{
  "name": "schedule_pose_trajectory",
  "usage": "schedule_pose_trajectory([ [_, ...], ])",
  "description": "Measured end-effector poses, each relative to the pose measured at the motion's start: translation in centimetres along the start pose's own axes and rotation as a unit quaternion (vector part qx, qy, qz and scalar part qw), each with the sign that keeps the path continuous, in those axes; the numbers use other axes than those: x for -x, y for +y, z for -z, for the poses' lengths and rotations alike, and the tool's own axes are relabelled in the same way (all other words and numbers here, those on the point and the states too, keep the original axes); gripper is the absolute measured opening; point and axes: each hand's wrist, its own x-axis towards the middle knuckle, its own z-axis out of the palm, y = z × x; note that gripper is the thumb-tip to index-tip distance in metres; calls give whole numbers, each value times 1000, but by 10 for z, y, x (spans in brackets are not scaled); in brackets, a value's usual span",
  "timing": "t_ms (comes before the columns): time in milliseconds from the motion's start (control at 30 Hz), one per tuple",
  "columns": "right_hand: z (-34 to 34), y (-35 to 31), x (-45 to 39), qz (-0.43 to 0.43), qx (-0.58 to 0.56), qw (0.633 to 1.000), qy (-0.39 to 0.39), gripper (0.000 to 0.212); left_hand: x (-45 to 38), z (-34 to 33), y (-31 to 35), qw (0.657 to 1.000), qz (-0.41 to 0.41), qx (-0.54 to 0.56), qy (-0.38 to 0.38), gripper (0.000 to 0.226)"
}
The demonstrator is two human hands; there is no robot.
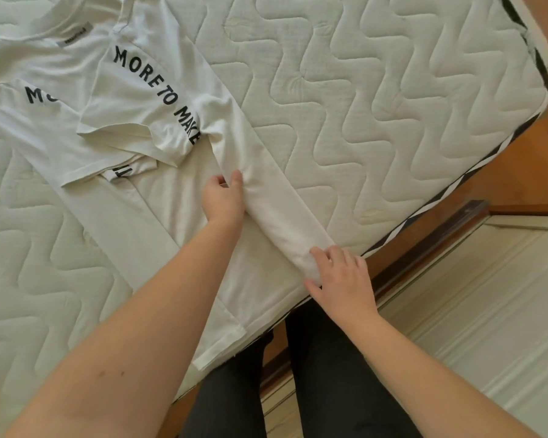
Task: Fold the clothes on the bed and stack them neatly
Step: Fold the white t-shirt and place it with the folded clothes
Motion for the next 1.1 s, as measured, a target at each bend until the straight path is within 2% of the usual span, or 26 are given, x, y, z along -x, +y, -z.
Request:
schedule_pose_trajectory([
  [100, -11, 4, 11, -8, -4, 997, -76, 87, 11, 1, -14, 996, -3, 18, -87, 28],
  [167, -18, 8, 15, -20, -28, 996, -85, 91, 23, -2, -21, 991, 2, 43, -129, 31],
  [267, -20, 18, 14, -60, -116, 991, -22, 83, 37, -9, -29, 987, 19, 58, -146, 35],
  [367, -16, 31, 2, -145, -286, 947, -18, 58, 45, -10, -39, 988, 40, 50, -143, 25],
  [433, -12, 38, -10, -172, -344, 923, -29, 37, 48, -6, -47, 992, 24, 17, -119, 14],
  [533, -4, 38, -26, -180, -331, 924, -73, 35, 53, 0, -56, 996, 10, -14, -87, 17],
  [600, -3, 36, -35, -197, -243, 941, -130, 44, 58, 0, -60, 997, 10, -20, -80, 20],
  [667, -1, 33, -43, -203, -156, 950, -179, 46, 66, -3, -65, 997, 8, -33, -75, 13],
  [767, 1, 29, -46, -229, -194, 933, -198, 35, 77, -6, -70, 995, 12, -73, -63, 19],
  [867, 3, 28, -42, -251, -210, 918, -223, 37, 84, -4, -73, 976, -32, -207, -51, 28],
  [967, 8, 26, -42, -230, -159, 941, -188, 47, 84, -1, -68, 965, -53, -253, -38, 24],
  [1033, 10, 23, -49, -206, -172, 955, -125, 51, 73, 1, -59, 978, -56, -200, -21, 18],
  [1100, 13, 17, -61, -175, -218, 956, -95, 51, 54, 5, -43, 990, -58, -130, 4, 20],
])
